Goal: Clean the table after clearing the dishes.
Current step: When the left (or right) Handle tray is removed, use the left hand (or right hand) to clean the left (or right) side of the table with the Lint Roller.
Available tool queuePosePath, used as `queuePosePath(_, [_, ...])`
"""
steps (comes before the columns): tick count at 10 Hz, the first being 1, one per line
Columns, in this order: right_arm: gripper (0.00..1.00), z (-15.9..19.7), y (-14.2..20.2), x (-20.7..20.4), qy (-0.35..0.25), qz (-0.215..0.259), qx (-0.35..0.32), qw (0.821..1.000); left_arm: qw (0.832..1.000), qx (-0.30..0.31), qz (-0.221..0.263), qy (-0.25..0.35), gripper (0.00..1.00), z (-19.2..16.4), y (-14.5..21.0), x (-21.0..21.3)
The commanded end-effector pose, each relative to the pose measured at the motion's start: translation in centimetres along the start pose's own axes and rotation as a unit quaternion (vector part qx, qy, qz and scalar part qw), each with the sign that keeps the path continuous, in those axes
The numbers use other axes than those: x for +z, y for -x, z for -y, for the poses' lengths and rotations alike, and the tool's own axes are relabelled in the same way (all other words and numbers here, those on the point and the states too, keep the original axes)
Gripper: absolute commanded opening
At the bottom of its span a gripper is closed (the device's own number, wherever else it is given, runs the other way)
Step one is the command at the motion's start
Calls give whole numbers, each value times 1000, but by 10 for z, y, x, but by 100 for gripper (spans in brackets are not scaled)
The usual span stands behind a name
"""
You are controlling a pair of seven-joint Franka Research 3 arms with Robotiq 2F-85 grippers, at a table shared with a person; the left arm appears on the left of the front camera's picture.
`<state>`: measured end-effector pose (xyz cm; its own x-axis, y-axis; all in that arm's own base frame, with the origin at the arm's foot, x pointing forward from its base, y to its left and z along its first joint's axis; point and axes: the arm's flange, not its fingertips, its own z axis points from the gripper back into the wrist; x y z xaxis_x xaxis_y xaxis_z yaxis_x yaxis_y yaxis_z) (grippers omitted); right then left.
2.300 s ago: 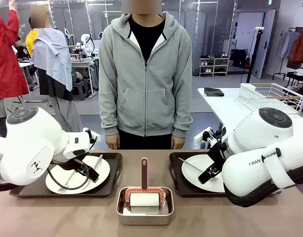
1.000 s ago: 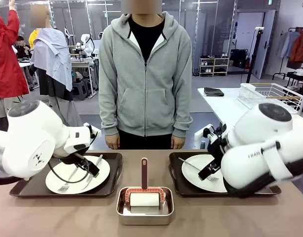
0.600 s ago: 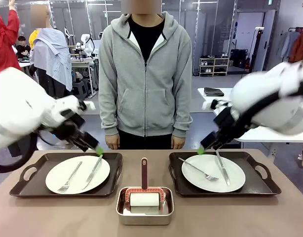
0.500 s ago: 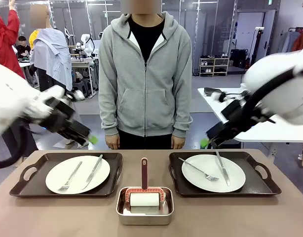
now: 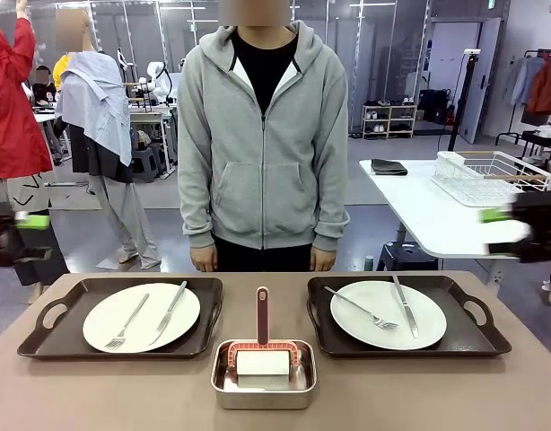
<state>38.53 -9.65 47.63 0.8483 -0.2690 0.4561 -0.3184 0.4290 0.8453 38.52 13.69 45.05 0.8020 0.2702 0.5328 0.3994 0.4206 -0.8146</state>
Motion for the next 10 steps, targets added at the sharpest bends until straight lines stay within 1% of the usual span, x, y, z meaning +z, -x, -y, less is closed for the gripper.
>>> queuePosePath(1, [100,30,18,68,-24,117,-34,992,995,37,96,-11,100,-15,13,45])
queuePosePath(2, [100,47,25,104,-18,158,-59,985,988,60,138,-25,100,-26,20,77])
queuePosePath(3, [100,61,33,131,-19,191,-84,978,982,73,169,-46,100,-29,30,101])
queuePosePath(4, [100,71,42,153,-12,212,-97,972,974,89,199,-69,100,-33,39,124])
queuePosePath(5, [100,78,51,170,-6,229,-112,967,966,95,226,-86,100,-29,48,142])
queuePosePath(6, [100,79,56,179,3,237,-115,965,960,96,240,-103,100,-24,52,151])
queuePosePath(7, [100,78,53,175,14,223,-107,969,963,89,231,-104,100,-21,46,145])
queuePosePath(8, [100,82,59,184,6,232,-129,964,969,86,215,-88,100,-38,51,162])
queuePosePath(10, [100,82,59,184,6,232,-129,964,969,86,215,-88,100,-38,51,162])
